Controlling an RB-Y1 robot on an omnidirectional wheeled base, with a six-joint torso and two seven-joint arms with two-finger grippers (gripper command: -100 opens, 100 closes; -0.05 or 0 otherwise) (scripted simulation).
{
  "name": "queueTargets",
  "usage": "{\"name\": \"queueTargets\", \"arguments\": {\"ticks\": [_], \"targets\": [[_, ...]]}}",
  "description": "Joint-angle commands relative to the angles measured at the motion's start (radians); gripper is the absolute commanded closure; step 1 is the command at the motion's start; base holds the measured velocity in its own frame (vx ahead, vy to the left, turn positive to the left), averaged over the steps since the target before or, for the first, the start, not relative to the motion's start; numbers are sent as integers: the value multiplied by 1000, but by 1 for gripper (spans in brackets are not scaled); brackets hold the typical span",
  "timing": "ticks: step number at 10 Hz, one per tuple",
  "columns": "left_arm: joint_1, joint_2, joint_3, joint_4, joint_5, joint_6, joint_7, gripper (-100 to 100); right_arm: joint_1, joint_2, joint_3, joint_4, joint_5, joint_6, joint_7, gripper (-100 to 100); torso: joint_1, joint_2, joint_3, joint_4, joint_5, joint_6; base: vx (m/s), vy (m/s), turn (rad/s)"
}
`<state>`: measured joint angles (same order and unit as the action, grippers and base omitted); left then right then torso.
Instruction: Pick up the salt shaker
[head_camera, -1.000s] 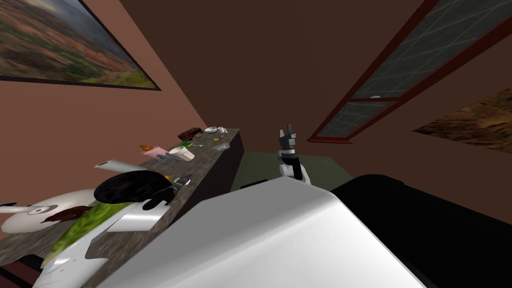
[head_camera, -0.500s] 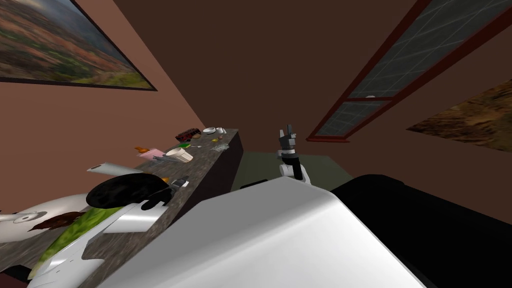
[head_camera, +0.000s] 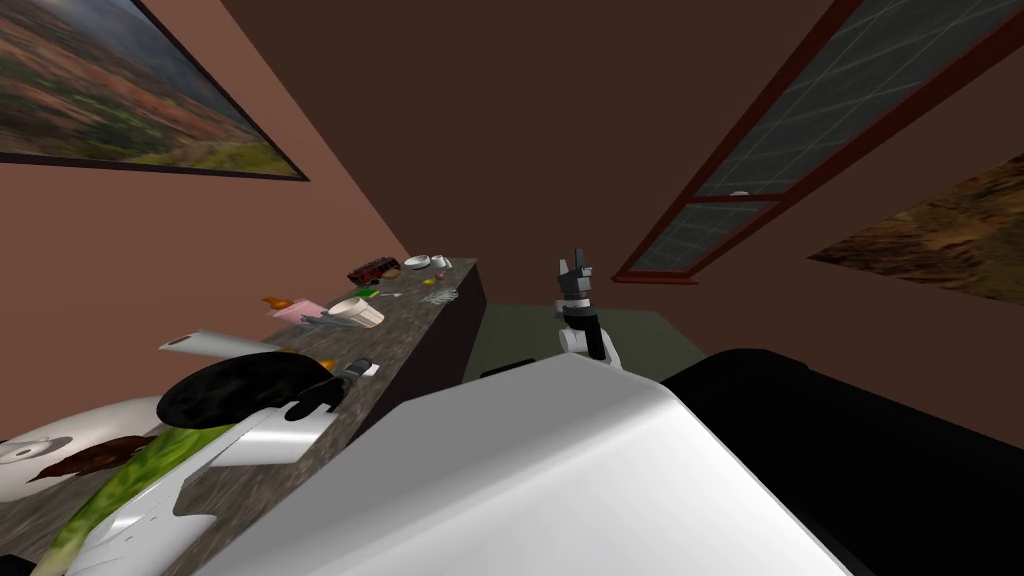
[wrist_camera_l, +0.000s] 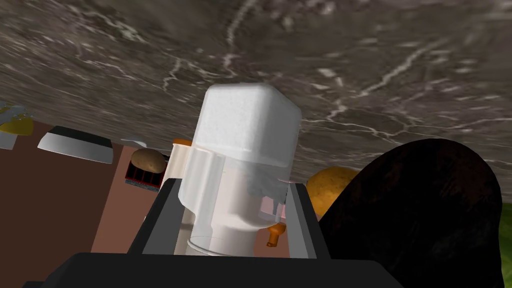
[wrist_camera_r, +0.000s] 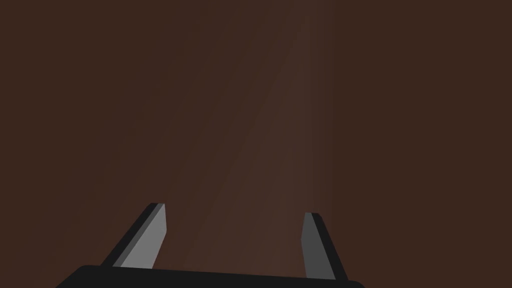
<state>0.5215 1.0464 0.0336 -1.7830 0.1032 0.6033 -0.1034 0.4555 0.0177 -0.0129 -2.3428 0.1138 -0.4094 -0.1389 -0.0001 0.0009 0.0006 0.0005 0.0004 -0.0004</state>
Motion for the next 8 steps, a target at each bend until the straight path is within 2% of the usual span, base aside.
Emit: {"name": "queueTargets", "arguments": {"ticks": [1,3,4,5,6,7,8], "targets": [[0,0,0,0,0,0,0,100,0,0,0,0,0,0,0,0,0,0,0,0,0,0,0,0,0],[0,0,0,0,0,-1,0,100,0,0,0,0,0,0,0,0,0,0,0,0,0,0,0,0,0],[0,0,0,0,0,-1,0,0,0,0,0,0,0,0,0,0,0,1,0,0,0,0,0,0,0],[10,17,6,-32,10,14,5,100,0,0,0,0,0,0,0,0,0,1,0,0,0,0,-33,-33,72],[17,27,10,-51,15,23,8,100,0,0,0,0,0,0,0,0,-2,3,1,0,-1,-1,-56,-47,102],[12,25,8,-37,15,14,5,100,0,0,0,0,0,0,0,0,-4,5,3,1,-1,-2,-25,-21,24],[13,26,9,-39,16,16,6,0,0,0,0,0,0,0,0,0,-2,3,2,1,-1,-1,0,0,0]]}}
